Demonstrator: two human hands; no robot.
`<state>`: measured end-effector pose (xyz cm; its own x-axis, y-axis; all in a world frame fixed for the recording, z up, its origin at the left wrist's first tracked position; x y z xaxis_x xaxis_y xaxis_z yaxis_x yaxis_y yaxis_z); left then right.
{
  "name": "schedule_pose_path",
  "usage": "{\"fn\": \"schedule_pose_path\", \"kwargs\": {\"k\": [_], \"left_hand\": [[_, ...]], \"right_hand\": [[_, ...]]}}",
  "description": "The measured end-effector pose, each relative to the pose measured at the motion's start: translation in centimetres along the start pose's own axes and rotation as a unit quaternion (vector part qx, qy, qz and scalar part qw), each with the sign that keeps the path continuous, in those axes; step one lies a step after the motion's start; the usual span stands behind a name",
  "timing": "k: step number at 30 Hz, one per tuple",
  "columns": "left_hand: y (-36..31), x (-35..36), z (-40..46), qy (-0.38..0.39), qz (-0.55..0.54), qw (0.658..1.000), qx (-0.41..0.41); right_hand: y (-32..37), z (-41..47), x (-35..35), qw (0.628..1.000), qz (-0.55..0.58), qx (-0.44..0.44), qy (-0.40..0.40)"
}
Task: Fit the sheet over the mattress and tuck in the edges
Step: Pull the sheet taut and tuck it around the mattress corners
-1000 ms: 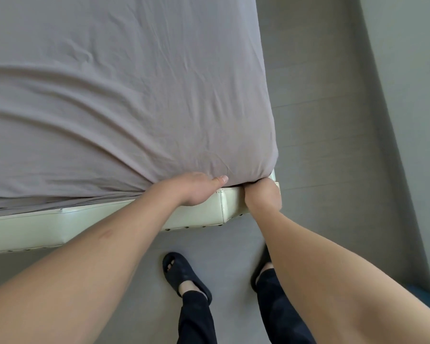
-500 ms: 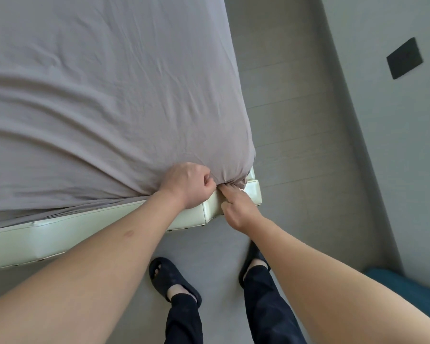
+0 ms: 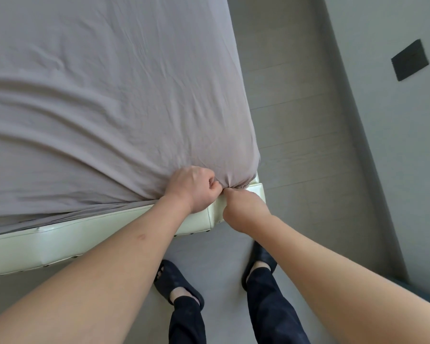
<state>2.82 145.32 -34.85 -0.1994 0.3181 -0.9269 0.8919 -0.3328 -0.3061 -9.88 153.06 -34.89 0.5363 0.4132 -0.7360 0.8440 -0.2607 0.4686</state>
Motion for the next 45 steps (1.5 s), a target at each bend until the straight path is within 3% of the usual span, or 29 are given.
{"fn": "schedule_pose_path", "kwargs": {"k": [4, 8, 12, 18, 22, 27, 33, 37, 41, 45], "left_hand": [[-0.2, -0.7, 0.1, 0.013, -0.034, 0.998, -0.055], [2.0, -3.4, -0.4, -0.043, -0.163, 0.969, -0.179], [9.0, -7.1, -3.4, -0.073, -0.133, 0.966, -0.209], [22.8, -11.5, -11.0, 0.045, -0.011, 0.972, -0.232], [29.5, -12.9, -15.5, 0.145, 0.005, 0.963, -0.226], [30.8, -12.9, -15.0, 0.247, -0.046, 0.945, -0.212], [32.0, -11.5, -13.8, 0.226, -0.005, 0.958, -0.175], [31.9, -11.3, -14.2, 0.211, -0.011, 0.958, -0.195], [32.2, -13.7, -15.1, 0.232, -0.086, 0.938, -0.242], [34.2, -18.2, -17.0, 0.2, -0.113, 0.93, -0.286]], "right_hand": [[1.7, 0.3, -2.6, 0.992, 0.119, 0.052, -0.002], [6.7, 1.2, -4.6, 0.996, 0.086, 0.018, 0.014], [13.8, 1.9, -2.8, 0.996, 0.045, -0.04, 0.059], [24.3, 3.3, 4.1, 0.99, 0.033, -0.094, 0.1], [29.8, 3.3, 8.7, 0.981, -0.021, -0.126, 0.143], [32.8, 3.5, 10.5, 0.956, -0.135, -0.163, 0.201], [34.5, 6.3, 11.5, 0.919, -0.247, -0.209, 0.226], [34.5, 7.1, 12.0, 0.928, -0.235, -0.16, 0.242], [35.5, 7.0, 12.0, 0.925, -0.241, -0.138, 0.26], [38.9, 7.0, 11.4, 0.956, -0.172, -0.111, 0.211]]}}
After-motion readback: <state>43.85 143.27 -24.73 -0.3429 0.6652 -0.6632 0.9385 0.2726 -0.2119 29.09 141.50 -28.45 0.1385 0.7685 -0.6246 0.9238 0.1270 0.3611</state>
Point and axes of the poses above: each hand's wrist, its own z-axis towards the middle knuckle, its own x-axis out of the palm, y = z × x, the point moved 3 cm from there along z, towards the middle knuckle, and after that the axes turned 13 degrees about -y, right-handed, at the moved point
